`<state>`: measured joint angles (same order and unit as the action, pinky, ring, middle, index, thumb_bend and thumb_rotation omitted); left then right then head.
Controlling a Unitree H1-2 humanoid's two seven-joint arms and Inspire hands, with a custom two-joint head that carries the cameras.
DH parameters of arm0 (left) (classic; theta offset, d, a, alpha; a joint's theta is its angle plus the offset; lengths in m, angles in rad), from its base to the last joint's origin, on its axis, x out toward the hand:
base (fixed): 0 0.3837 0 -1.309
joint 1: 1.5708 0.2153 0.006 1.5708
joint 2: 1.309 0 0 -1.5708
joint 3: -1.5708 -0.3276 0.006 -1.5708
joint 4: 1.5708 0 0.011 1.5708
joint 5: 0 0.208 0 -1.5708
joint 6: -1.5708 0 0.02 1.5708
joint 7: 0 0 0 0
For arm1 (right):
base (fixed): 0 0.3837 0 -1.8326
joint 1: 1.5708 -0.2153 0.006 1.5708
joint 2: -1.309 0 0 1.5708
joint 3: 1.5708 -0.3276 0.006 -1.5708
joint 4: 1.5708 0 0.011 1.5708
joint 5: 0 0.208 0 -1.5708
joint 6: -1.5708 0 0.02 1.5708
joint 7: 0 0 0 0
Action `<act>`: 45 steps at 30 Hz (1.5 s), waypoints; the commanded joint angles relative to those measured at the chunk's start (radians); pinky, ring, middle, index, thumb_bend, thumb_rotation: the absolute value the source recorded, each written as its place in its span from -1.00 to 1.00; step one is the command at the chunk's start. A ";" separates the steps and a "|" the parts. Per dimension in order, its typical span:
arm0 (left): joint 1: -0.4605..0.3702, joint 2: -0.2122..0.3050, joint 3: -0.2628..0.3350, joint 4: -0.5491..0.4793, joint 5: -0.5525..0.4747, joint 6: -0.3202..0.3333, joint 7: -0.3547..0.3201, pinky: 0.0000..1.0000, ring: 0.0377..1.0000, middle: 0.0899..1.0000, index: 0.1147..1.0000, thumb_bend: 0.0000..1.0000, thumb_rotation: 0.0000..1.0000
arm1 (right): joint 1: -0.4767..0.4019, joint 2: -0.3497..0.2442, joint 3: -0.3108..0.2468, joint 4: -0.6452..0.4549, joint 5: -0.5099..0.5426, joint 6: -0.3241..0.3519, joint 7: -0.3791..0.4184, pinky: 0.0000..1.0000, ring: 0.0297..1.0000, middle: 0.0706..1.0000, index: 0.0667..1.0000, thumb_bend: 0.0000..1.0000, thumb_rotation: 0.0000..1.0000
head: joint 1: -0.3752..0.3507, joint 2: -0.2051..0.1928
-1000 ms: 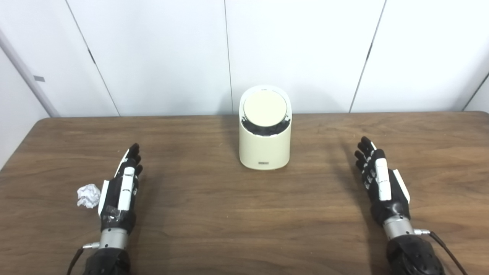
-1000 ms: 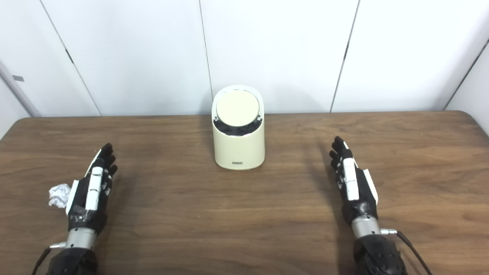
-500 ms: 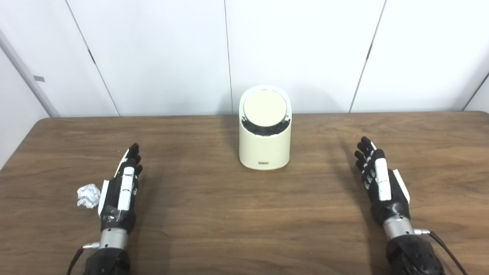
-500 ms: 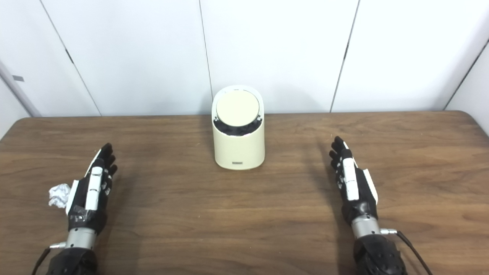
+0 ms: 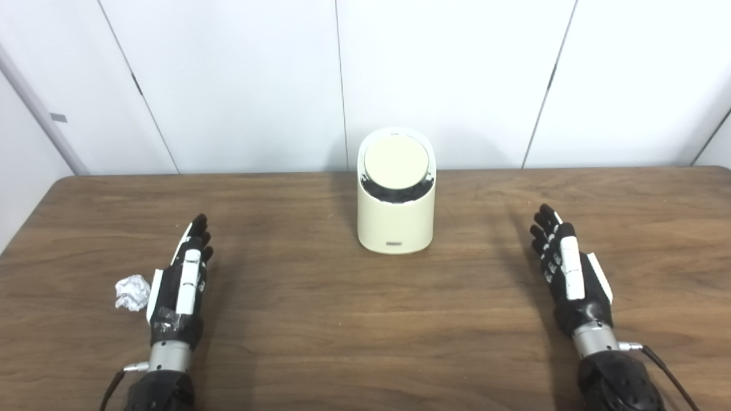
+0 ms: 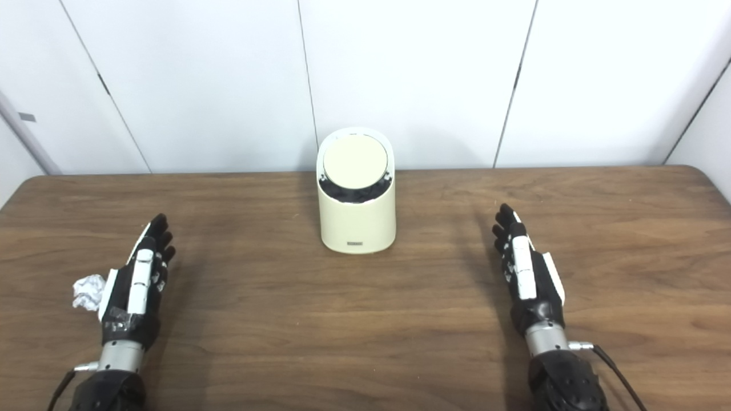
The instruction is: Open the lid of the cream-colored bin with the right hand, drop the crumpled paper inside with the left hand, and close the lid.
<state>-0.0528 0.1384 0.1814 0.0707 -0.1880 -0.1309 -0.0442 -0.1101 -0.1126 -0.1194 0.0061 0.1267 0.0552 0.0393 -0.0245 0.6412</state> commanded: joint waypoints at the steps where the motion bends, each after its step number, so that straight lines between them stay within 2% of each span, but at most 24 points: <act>1: 0.027 -0.026 -0.014 0.060 0.008 -0.007 0.002 1.00 1.00 0.97 0.91 -0.13 0.65 | -0.027 -0.007 0.001 -0.003 0.003 0.003 0.005 1.00 0.92 0.92 0.88 0.03 1.00 | 0.000 0.001; 3: 0.026 -0.028 -0.014 0.060 0.008 -0.006 0.003 1.00 1.00 0.97 0.90 -0.14 0.64 | -0.028 -0.012 0.005 -0.001 -0.003 -0.002 0.008 1.00 0.92 0.92 0.89 0.03 0.99 | 0.001 0.001; 8: 0.021 -0.028 -0.016 0.073 0.008 -0.013 0.003 1.00 1.00 0.97 0.90 -0.18 0.64 | -0.035 -0.020 0.005 0.012 -0.008 -0.014 0.006 1.00 0.90 0.91 0.88 0.04 0.77 | -0.002 -0.003; 14: 0.019 -0.027 -0.019 0.085 0.012 -0.023 0.001 1.00 1.00 0.97 0.91 -0.19 0.67 | -0.050 -0.028 -0.003 0.003 -0.003 -0.004 0.006 1.00 0.95 0.93 0.89 0.04 0.78 | -0.008 -0.006; 20: 0.015 -0.030 -0.022 0.088 0.015 -0.018 0.004 1.00 1.00 0.98 0.92 -0.16 0.65 | -0.087 -0.048 0.007 -0.006 -0.023 0.004 0.012 1.00 0.91 0.91 0.87 0.11 0.75 | -0.010 -0.008; 23: 0.013 -0.034 -0.021 0.094 0.002 -0.027 -0.002 1.00 1.00 0.98 0.92 -0.19 0.64 | -0.109 -0.059 0.014 -0.021 -0.039 0.030 0.010 1.00 0.91 0.92 0.88 0.16 0.74 | -0.012 -0.009; 28: 0.010 -0.041 -0.019 0.096 0.001 -0.026 0.002 1.00 1.00 0.97 0.90 -0.23 0.64 | -0.154 -0.095 0.036 -0.078 -0.088 0.120 0.013 1.00 0.94 0.95 0.90 0.26 0.66 | -0.019 -0.011; 32: 0.008 -0.045 -0.022 0.100 0.007 -0.025 0.004 1.00 1.00 0.97 0.90 -0.14 0.62 | -0.181 -0.118 0.045 -0.106 -0.091 0.155 0.030 1.00 0.94 0.96 0.91 0.30 0.57 | -0.015 -0.013; 36: 0.010 -0.047 -0.027 0.091 0.012 -0.015 0.006 1.00 1.00 0.98 0.93 -0.19 0.64 | -0.211 -0.140 0.051 -0.103 -0.094 0.154 0.051 1.00 0.97 0.97 0.92 0.25 0.49 | -0.012 -0.013; 40: 0.012 -0.047 -0.029 0.088 0.024 -0.016 0.009 1.00 1.00 0.99 0.94 -0.15 0.66 | -0.248 -0.154 0.062 -0.105 -0.101 0.181 0.066 1.00 1.00 1.00 0.93 0.22 0.44 | -0.014 -0.013; 43: 0.012 -0.048 -0.028 0.091 0.027 -0.023 0.008 1.00 1.00 0.98 0.93 -0.17 0.67 | -0.271 -0.175 0.100 -0.111 -0.203 0.188 0.044 0.95 0.96 0.95 0.87 0.25 0.45 | -0.014 -0.013; 45: 0.012 -0.048 -0.029 0.089 0.029 -0.018 0.008 1.00 1.00 0.98 0.93 -0.17 0.67 | -0.286 -0.183 0.120 -0.125 -0.264 0.225 0.034 0.90 0.93 0.92 0.84 0.32 0.44 | -0.016 -0.013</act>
<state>-0.0806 0.1311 0.1722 0.0998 -0.1614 -0.1359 -0.0396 -0.3521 -0.2793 -0.0014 -0.0763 -0.1033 0.2772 0.0929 -0.0399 0.6274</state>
